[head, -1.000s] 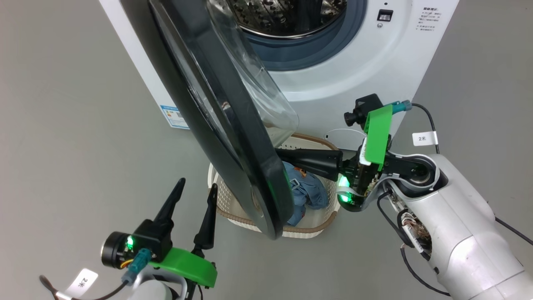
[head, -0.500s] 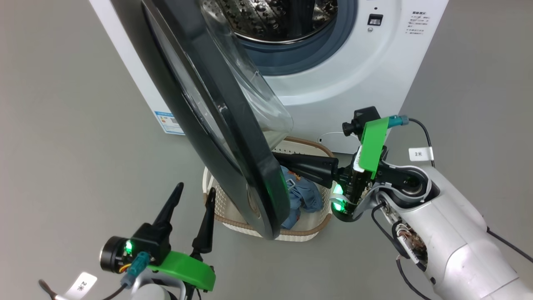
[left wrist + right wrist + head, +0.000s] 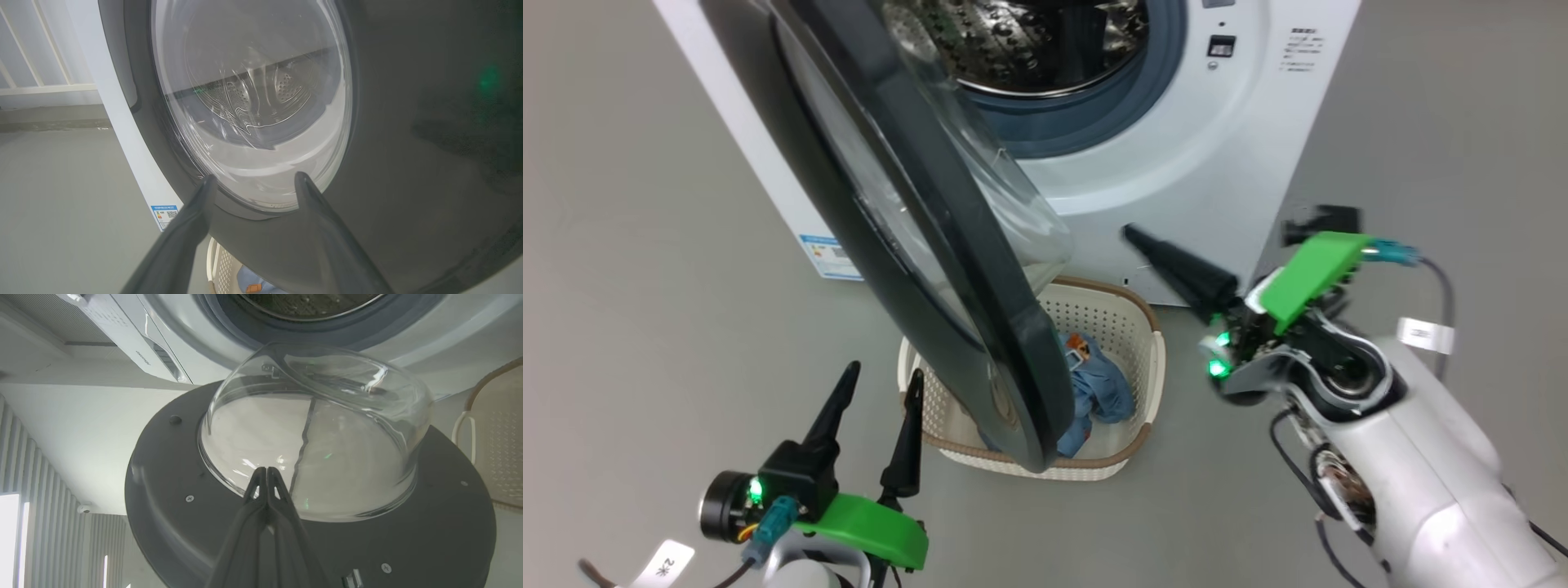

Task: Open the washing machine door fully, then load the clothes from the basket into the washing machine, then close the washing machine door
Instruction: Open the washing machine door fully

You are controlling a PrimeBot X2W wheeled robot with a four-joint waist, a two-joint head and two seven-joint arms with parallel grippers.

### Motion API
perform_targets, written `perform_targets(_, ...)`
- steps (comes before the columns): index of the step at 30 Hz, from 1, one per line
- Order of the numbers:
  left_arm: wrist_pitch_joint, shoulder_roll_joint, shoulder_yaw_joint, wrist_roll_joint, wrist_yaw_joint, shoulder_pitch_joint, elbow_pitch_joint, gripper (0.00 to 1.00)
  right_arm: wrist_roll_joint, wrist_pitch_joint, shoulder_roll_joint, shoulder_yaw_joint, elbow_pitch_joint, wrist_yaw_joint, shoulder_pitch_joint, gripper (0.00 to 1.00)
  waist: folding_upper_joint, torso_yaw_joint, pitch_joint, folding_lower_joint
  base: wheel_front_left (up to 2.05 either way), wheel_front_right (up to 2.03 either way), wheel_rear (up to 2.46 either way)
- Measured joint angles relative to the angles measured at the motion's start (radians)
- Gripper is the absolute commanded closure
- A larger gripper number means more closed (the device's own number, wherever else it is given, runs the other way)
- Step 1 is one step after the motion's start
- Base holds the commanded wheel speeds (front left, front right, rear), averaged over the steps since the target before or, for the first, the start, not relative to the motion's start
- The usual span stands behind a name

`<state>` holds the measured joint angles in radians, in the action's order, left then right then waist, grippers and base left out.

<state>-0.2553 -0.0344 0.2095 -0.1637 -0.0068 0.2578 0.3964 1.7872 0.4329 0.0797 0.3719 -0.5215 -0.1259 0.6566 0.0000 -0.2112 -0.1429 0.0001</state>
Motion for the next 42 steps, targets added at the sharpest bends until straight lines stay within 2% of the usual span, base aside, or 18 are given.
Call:
perform_targets(4, 0.000, 0.000, -0.013, 0.017, -0.001, -0.007, 0.005, 0.00, -0.164, -0.201, 0.059, -0.024, 0.059, 0.000, -0.046, 1.00, 0.0000, 0.016, 0.011, 0.0000, 0.00, 0.00, 0.00)
perform_targets(5, 0.000, 0.000, -0.017, 0.017, -0.001, -0.012, 0.006, 0.00, -0.231, -0.270, 0.082, -0.023, 0.067, 0.000, -0.058, 0.73, 0.0000, 0.021, 0.014, -0.0001, 0.00, 0.00, 0.00)
perform_targets(7, 0.000, -0.001, -0.021, 0.017, -0.002, -0.018, 0.012, 0.00, -0.332, -0.381, 0.114, -0.026, 0.080, 0.000, -0.081, 0.30, 0.0000, 0.030, 0.020, -0.0001, 0.00, 0.00, 0.00)
perform_targets(8, 0.000, -0.001, -0.024, 0.017, -0.002, -0.019, 0.013, 0.00, -0.368, -0.432, 0.125, -0.028, 0.085, 0.000, -0.096, 0.02, 0.0000, 0.034, 0.024, 0.0000, 0.00, 0.00, 0.00)
perform_targets(14, 0.000, -0.002, -0.041, 0.025, -0.006, -0.028, 0.018, 0.00, -0.611, -0.644, 0.160, -0.008, 0.089, 0.000, -0.174, 0.00, 0.0000, 0.065, 0.046, -0.0001, 0.00, 0.00, 0.00)
perform_targets(19, 0.000, -0.004, -0.051, 0.028, -0.011, -0.043, 0.021, 0.00, -0.887, -0.681, 0.185, -0.040, 0.073, 0.000, -0.222, 0.00, 0.0000, 0.088, 0.070, -0.0001, 0.00, 0.00, 0.00)
perform_targets(22, 0.000, -0.005, -0.054, 0.028, -0.012, -0.058, 0.022, 0.00, -1.089, -0.682, 0.166, -0.136, 0.104, 0.000, -0.280, 0.00, 0.0000, 0.100, 0.085, 0.0000, 0.00, 0.00, 0.00)
perform_targets(26, 0.000, -0.006, -0.060, 0.034, -0.016, -0.086, 0.025, 0.00, -1.315, -0.682, 0.109, -0.260, 0.177, 0.000, -0.390, 0.00, 0.0000, 0.112, 0.106, -0.0001, 0.00, 0.00, 0.00)
perform_targets(27, 0.000, -0.006, -0.060, 0.034, -0.016, -0.086, 0.025, 0.00, -1.315, -0.682, 0.109, -0.260, 0.177, 0.000, -0.390, 0.00, 0.0000, 0.112, 0.106, -0.0001, 0.00, 0.00, 0.00)
perform_targets(29, 0.000, -0.008, -0.064, 0.035, -0.016, -0.098, 0.025, 0.00, -1.413, -0.682, 0.082, -0.296, 0.212, 0.000, -0.454, 0.00, 0.0000, 0.119, 0.115, -0.0001, 0.00, 0.00, 0.00)
perform_targets(34, 0.000, -0.012, -0.075, 0.035, -0.016, -0.112, 0.025, 0.00, -1.558, -0.682, 0.036, -0.375, 0.290, 0.000, -0.577, 0.00, 0.0000, 0.140, 0.128, -0.0001, 0.00, 0.00, 0.00)
perform_targets(42, 0.000, -0.012, -0.080, 0.035, -0.020, -0.120, 0.025, 0.00, -1.642, -0.682, -0.007, -0.423, 0.362, 0.000, -0.701, 0.00, 0.0000, 0.152, 0.132, -0.0001, 0.00, 0.00, 0.00)
